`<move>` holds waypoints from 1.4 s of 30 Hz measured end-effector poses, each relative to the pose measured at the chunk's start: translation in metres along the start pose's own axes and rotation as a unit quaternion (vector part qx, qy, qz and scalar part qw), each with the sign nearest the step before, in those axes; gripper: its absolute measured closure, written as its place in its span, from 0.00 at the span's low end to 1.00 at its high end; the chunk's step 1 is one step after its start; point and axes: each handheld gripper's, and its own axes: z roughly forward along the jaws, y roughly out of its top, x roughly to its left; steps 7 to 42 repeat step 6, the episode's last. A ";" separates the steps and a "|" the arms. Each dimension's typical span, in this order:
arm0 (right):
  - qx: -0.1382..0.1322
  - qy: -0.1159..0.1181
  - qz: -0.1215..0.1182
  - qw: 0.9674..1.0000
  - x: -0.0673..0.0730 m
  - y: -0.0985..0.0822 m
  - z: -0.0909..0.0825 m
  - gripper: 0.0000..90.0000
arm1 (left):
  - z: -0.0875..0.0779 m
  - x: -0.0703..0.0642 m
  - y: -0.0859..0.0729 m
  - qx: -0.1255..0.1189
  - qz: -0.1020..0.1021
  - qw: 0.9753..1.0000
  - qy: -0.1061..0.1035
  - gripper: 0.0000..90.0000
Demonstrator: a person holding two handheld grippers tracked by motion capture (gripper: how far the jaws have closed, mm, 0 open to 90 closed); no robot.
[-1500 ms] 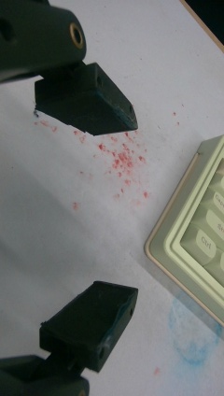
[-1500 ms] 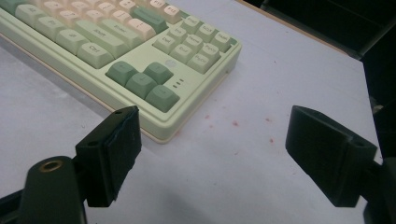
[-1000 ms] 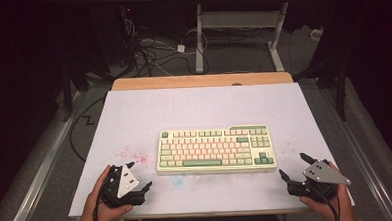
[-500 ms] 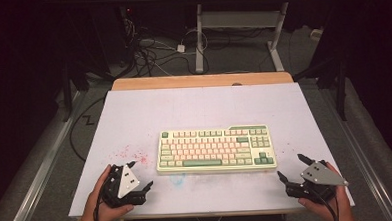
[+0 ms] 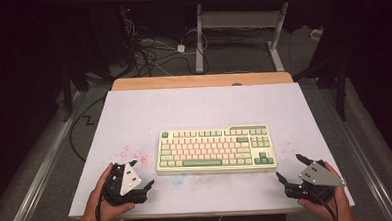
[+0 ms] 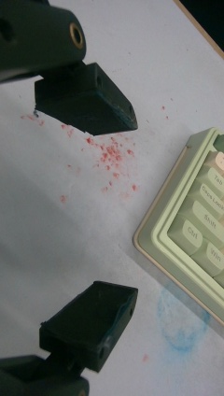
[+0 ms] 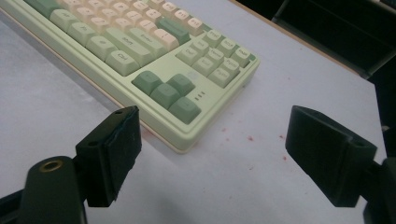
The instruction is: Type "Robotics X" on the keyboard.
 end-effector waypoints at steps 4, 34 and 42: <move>0.000 -0.001 -0.002 1.000 0.001 0.001 -0.001 0.22 | 0.002 0.002 0.001 -0.002 -0.005 1.000 -0.003 0.18; 0.000 -0.001 -0.001 1.000 0.000 0.001 0.000 0.22 | 0.003 0.002 0.001 0.002 -0.004 1.000 0.001 0.18; 0.000 -0.001 -0.001 1.000 0.000 0.001 0.000 0.22 | 0.003 0.002 0.001 0.002 -0.004 1.000 0.001 0.18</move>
